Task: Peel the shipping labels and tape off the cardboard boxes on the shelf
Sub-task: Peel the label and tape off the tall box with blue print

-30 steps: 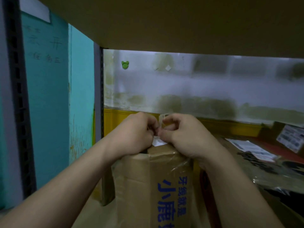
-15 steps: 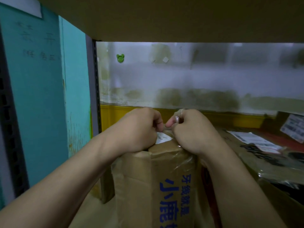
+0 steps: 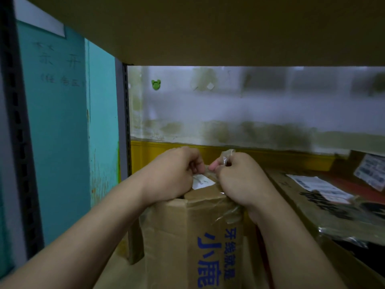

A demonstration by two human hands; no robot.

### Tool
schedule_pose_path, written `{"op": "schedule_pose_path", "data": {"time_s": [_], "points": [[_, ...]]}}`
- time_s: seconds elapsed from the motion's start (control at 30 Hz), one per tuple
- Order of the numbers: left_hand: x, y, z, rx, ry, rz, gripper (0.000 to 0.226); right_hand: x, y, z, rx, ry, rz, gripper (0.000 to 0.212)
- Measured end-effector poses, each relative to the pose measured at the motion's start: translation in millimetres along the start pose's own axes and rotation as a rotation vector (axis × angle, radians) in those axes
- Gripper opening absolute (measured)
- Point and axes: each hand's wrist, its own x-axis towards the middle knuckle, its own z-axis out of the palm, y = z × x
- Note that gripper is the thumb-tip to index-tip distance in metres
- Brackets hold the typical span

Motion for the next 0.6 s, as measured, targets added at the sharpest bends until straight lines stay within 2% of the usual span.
{"op": "schedule_pose_path", "data": {"time_s": [0.47, 0.6], "points": [[6.4, 7.9, 1.9, 0.1, -0.062, -0.024, 0.024, 0.5, -2.0, -5.2, -0.07, -0.113, 0.012, 0.026], [2.9, 5.1, 0.8, 0.102, -0.015, -0.044, 0.026, 1.6, -5.9, -6.2, -0.076, -0.13, 0.02, 0.025]]}}
